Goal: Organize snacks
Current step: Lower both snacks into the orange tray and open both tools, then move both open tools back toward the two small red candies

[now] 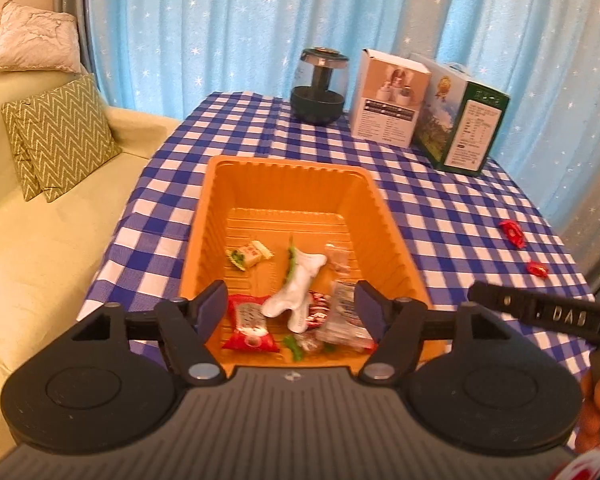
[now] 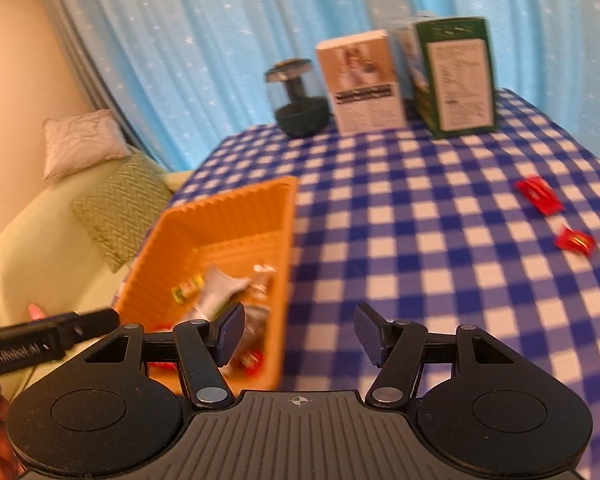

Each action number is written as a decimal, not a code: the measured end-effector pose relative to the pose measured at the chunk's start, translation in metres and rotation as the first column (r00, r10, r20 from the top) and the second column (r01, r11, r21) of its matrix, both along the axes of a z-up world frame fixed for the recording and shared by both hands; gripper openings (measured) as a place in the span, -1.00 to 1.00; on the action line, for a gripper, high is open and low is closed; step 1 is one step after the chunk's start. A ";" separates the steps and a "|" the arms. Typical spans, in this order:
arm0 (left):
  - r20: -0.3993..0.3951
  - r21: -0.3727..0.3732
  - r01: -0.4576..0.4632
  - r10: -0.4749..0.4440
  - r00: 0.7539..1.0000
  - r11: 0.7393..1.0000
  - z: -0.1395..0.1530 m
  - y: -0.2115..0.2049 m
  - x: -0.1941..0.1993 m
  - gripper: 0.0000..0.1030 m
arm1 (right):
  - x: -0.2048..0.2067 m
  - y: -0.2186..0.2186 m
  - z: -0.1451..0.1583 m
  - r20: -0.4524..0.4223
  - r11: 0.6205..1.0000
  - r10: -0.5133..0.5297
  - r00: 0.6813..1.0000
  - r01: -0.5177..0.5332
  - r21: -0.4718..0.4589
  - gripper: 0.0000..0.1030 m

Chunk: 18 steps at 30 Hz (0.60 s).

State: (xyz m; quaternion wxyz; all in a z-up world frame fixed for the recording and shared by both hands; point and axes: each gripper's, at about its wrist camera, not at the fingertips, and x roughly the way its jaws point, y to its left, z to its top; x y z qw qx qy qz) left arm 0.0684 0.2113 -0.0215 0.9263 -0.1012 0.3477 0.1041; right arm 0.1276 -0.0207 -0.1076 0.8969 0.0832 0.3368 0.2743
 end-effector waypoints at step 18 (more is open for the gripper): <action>0.040 -0.035 0.120 -0.119 0.992 0.992 0.016 -0.087 -0.021 0.70 | -0.042 -0.093 0.013 0.017 0.985 -0.157 0.987 0.158 -0.072 0.21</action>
